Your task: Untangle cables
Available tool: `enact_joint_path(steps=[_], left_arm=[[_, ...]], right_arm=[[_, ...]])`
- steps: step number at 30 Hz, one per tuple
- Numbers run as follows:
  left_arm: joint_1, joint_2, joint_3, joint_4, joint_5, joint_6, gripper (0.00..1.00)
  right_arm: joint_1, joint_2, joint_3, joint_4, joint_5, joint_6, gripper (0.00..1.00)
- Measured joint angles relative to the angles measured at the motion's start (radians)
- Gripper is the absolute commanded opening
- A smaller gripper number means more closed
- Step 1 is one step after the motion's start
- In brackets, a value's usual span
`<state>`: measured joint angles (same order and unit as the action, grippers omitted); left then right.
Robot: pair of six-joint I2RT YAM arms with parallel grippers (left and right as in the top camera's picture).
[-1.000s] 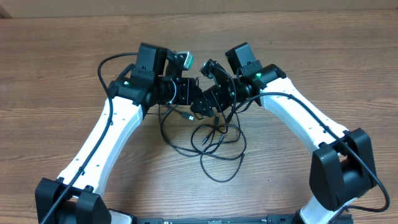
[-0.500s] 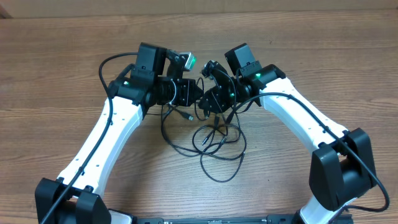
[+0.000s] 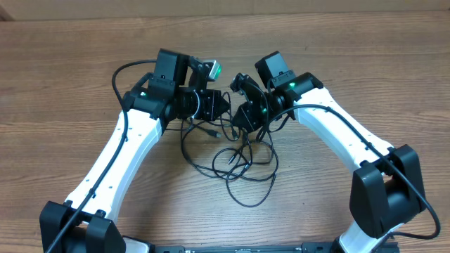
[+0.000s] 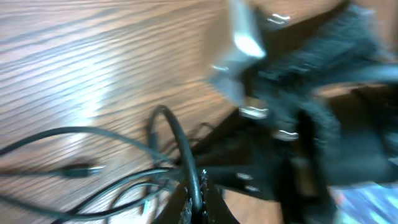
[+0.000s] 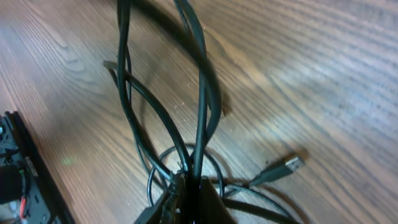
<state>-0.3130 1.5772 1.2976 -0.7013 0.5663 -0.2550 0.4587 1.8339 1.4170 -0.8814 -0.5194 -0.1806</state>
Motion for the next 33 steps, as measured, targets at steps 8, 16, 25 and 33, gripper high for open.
enact_joint_path(steps=[8, 16, 25, 33], left_arm=[[-0.008, -0.001, 0.0, -0.171, -0.522, -0.254, 0.04], [-0.005, -0.001, 0.0, -0.249, -0.992, -0.353, 0.04], [-0.005, -0.003, 0.0, -0.231, -1.019, -0.372, 0.04], [-0.005, -0.003, 0.0, -0.182, -0.75, -0.287, 0.4]], right_arm=[[0.001, 0.0, 0.0, -0.066, -0.01, 0.004, 0.04], [0.001, 0.002, 0.0, -0.067, -0.012, 0.004, 0.04], [0.001, 0.002, 0.0, -0.059, -0.011, 0.003, 0.04], [0.001, 0.002, 0.0, -0.05, -0.005, 0.016, 1.0]])
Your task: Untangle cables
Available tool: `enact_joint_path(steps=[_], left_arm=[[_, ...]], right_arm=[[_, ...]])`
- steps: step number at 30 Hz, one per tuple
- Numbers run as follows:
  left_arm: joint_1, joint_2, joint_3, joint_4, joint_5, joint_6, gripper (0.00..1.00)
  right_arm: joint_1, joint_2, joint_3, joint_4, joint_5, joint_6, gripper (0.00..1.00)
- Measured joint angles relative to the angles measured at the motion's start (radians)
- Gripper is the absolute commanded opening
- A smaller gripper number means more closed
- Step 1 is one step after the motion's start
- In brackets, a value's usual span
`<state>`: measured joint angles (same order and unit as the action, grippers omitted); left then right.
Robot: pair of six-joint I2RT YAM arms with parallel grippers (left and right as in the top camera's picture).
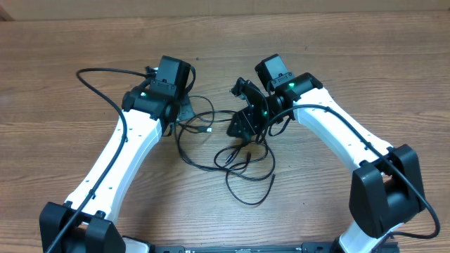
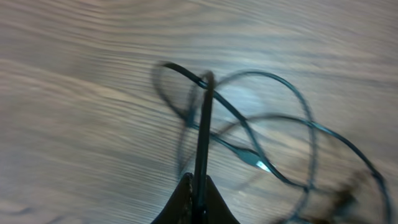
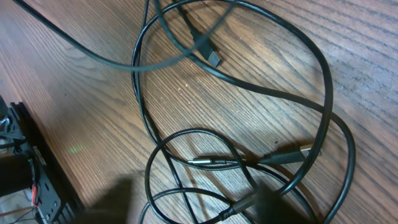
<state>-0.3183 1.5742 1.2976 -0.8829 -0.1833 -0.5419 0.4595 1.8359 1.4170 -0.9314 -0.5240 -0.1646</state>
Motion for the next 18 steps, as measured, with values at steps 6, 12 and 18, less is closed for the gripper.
enact_joint_path(steps=[6, 12, 18], left_arm=[[0.0, -0.006, 0.0, 0.006, 0.127, 0.082, 0.79], [0.0, -0.008, 0.0, -0.011, 0.164, 0.108, 1.0], [0.0, -0.008, 0.0, -0.02, 0.172, 0.108, 1.0]], right_arm=[[0.0, 0.0, 0.0, 0.029, 0.001, 0.035, 1.0], [0.0, 0.0, 0.0, 0.033, 0.0, 0.06, 1.0], [0.0, 0.0, 0.0, 0.032, 0.0, 0.064, 1.0]])
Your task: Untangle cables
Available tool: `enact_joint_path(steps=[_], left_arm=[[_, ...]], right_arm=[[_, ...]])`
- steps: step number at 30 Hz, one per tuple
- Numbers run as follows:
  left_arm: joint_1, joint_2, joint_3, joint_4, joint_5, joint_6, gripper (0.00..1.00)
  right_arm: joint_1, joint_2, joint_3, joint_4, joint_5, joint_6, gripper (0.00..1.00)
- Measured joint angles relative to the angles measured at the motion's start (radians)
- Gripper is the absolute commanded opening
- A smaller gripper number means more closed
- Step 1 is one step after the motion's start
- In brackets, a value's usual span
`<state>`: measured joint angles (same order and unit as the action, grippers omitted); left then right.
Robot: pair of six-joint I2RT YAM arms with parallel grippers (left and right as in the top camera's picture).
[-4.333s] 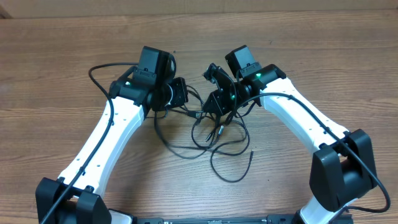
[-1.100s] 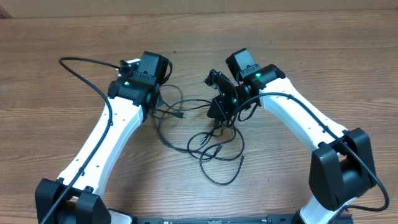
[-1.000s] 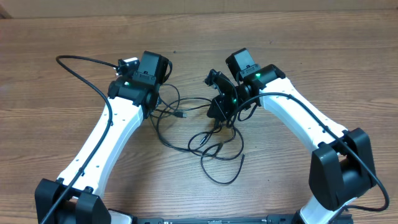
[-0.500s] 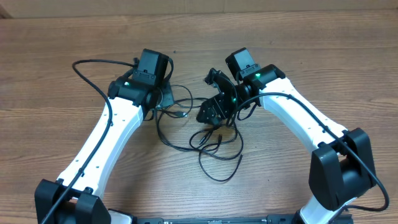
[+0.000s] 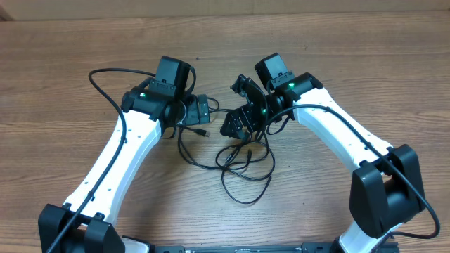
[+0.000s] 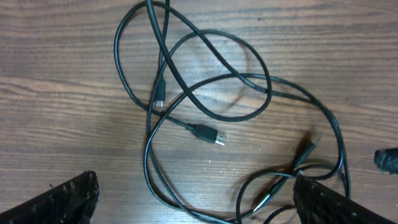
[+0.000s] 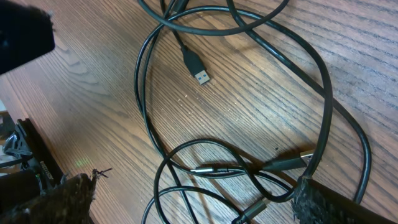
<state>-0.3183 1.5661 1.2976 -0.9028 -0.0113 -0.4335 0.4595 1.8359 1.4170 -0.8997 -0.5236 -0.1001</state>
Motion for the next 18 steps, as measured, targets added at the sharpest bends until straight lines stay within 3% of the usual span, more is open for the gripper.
enact_joint_path(steps=[9, 16, 17, 18], left_arm=[[0.0, 0.002, 0.0, -0.026, -0.05, -0.001, 1.0], [0.0, 0.108, 0.0, 0.089, -0.06, -0.037, 1.0], [0.0, 0.136, 0.0, 0.113, -0.06, -0.041, 0.93], [0.0, 0.16, 0.0, 0.134, -0.06, -0.044, 0.77]], right_arm=[[0.0, 0.0, 0.0, 0.003, 0.018, -0.001, 1.0], [0.0, 0.0, 0.0, 0.01, 0.03, -0.002, 1.0], [0.0, 0.0, 0.0, 0.01, 0.031, -0.002, 1.0], [0.0, 0.0, 0.0, 0.01, 0.031, -0.002, 1.0]])
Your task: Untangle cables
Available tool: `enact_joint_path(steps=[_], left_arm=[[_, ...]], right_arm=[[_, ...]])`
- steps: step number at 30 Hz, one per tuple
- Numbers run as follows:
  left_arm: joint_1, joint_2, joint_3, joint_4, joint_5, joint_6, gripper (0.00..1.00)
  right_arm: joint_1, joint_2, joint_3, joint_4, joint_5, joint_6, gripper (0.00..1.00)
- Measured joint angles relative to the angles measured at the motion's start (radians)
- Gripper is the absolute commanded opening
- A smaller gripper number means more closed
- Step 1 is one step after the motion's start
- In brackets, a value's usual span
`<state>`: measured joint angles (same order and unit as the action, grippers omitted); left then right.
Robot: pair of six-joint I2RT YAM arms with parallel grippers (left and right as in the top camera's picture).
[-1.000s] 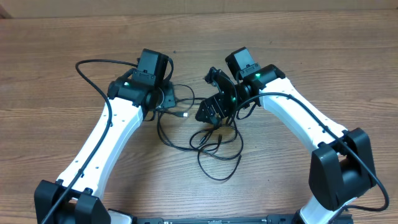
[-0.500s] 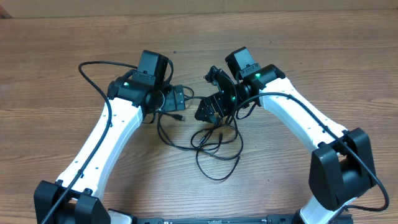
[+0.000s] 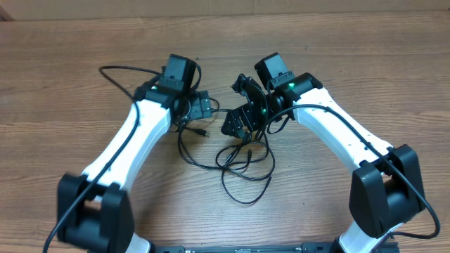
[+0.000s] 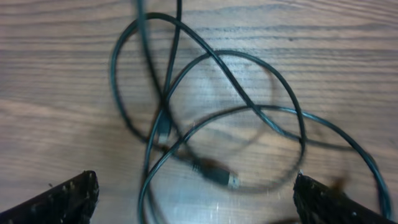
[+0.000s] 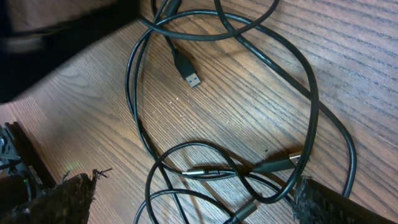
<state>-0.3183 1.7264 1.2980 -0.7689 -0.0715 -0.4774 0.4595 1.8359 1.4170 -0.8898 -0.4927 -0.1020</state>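
Thin black cables lie in a loose tangle (image 3: 235, 160) on the wooden table, their loops crossing one another. My left gripper (image 3: 202, 109) hangs open just over the tangle's far left part, its fingers (image 4: 69, 198) wide apart and empty. A USB plug (image 4: 222, 178) lies blurred below it. My right gripper (image 3: 238, 121) is open too, with fingers (image 5: 339, 204) spread above crossing loops. Under it lie a USB plug (image 5: 189, 70) and slim plugs (image 5: 208, 172).
A black lead of the left arm arcs over the table at the far left (image 3: 121, 72). The two grippers stand close together, and the left one shows as a dark blur (image 5: 56, 37) in the right wrist view. Bare wood (image 3: 351, 56) surrounds the tangle.
The left arm has shifted a little to the right and farther back, and its view is now blurred. The cables lie much as before. Both grippers remain open.
At first both grippers were shut on cable strands, held up close together. Then the left gripper, still shut on a strand, was farther left, and the right had let go. After that both were open with the cables lying on the table, as now.
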Motion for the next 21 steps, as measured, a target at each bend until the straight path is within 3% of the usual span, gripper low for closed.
enact_joint_path(steps=[1, 2, 3, 8, 13, 21], left_arm=[[0.0, 0.026, 0.0, 0.019, 0.0, -0.009, 0.49], [0.0, 0.048, 0.0, 0.036, 0.0, -0.014, 0.12], [0.0, 0.066, 0.0, 0.047, 0.0, -0.021, 0.04], [0.0, 0.098, 0.0, 0.05, 0.003, -0.024, 0.04], [0.004, 0.055, 0.068, -0.056, 0.008, 0.005, 0.04], [0.013, -0.21, 0.47, -0.232, -0.08, 0.076, 0.04]], right_arm=[[0.0, 0.0, 0.0, 0.0, 0.0, 0.0, 1.0], [0.0, 0.0, 0.0, 0.0, 0.001, 0.0, 1.0], [0.0, 0.0, 0.0, 0.001, 0.001, 0.0, 1.0], [0.0, 0.0, 0.0, 0.0, 0.002, 0.0, 1.0], [0.0, 0.0, 0.0, 0.0, 0.002, 0.0, 1.0], [0.0, 0.0, 0.0, 0.001, 0.003, 0.0, 1.0]])
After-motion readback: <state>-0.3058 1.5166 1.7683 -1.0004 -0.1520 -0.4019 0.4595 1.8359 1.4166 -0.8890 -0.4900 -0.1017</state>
